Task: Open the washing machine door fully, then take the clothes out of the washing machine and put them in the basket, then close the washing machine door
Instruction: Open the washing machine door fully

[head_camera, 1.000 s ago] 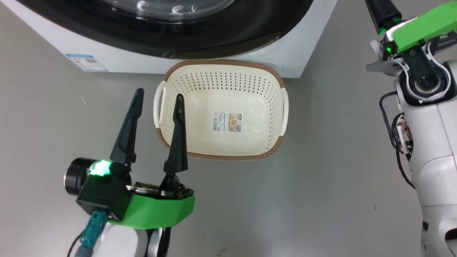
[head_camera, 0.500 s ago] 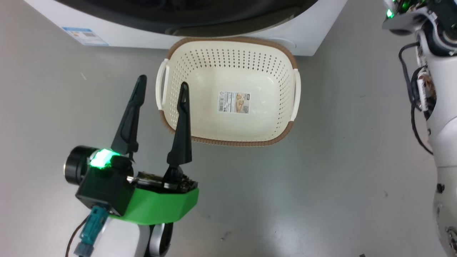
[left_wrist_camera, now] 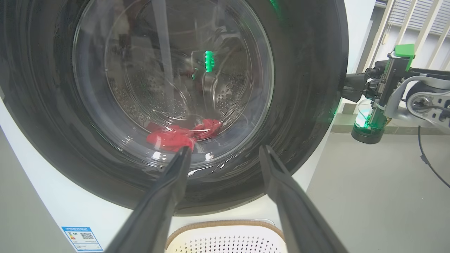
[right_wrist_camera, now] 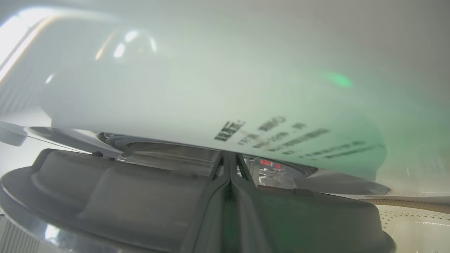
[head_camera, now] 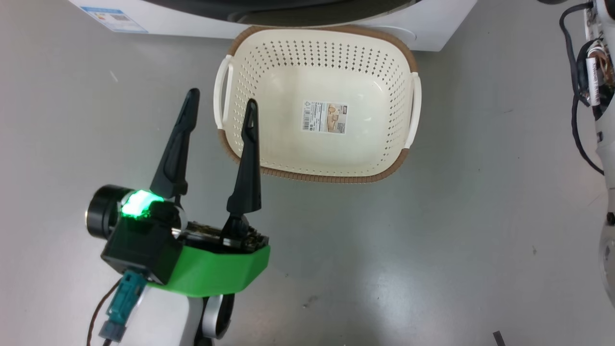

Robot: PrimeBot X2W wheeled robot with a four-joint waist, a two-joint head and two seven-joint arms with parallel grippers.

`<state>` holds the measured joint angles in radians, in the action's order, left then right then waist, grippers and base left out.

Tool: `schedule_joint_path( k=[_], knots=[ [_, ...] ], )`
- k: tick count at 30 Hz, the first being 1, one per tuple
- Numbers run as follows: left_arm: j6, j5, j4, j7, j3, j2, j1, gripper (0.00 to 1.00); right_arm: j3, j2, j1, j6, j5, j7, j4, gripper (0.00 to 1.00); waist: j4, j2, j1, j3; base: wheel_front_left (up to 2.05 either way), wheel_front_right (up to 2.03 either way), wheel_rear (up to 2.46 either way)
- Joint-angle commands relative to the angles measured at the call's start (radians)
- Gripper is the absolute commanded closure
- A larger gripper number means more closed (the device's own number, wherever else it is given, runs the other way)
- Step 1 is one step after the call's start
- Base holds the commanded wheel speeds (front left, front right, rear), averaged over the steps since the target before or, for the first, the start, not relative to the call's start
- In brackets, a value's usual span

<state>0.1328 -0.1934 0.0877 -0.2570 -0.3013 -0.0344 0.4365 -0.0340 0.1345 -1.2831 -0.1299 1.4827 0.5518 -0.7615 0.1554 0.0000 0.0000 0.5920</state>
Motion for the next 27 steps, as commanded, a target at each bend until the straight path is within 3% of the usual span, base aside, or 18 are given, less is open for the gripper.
schedule_joint_path(
  k=[1,16,27],
  knots=[
    [0.006,0.008,0.022,-0.005,0.025,-0.016,0.009,0.0,-0.014,-0.02,-0.026,-0.001,0.008,0.023,0.028,1.0,0.0,0.0,0.0,0.004,0.0,0.0,0.0],
    [0.005,0.023,0.007,-0.005,0.043,-0.016,0.014,0.0,-0.043,-0.043,0.023,-0.001,0.058,0.149,0.095,1.0,-0.035,0.0,0.0,0.003,0.0,0.0,0.0],
    [-0.001,0.036,-0.012,-0.005,0.054,-0.016,0.011,0.0,-0.075,-0.061,0.104,-0.001,0.063,0.166,0.133,1.0,-0.058,0.0,0.0,-0.034,0.0,0.0,0.0]
  ],
)
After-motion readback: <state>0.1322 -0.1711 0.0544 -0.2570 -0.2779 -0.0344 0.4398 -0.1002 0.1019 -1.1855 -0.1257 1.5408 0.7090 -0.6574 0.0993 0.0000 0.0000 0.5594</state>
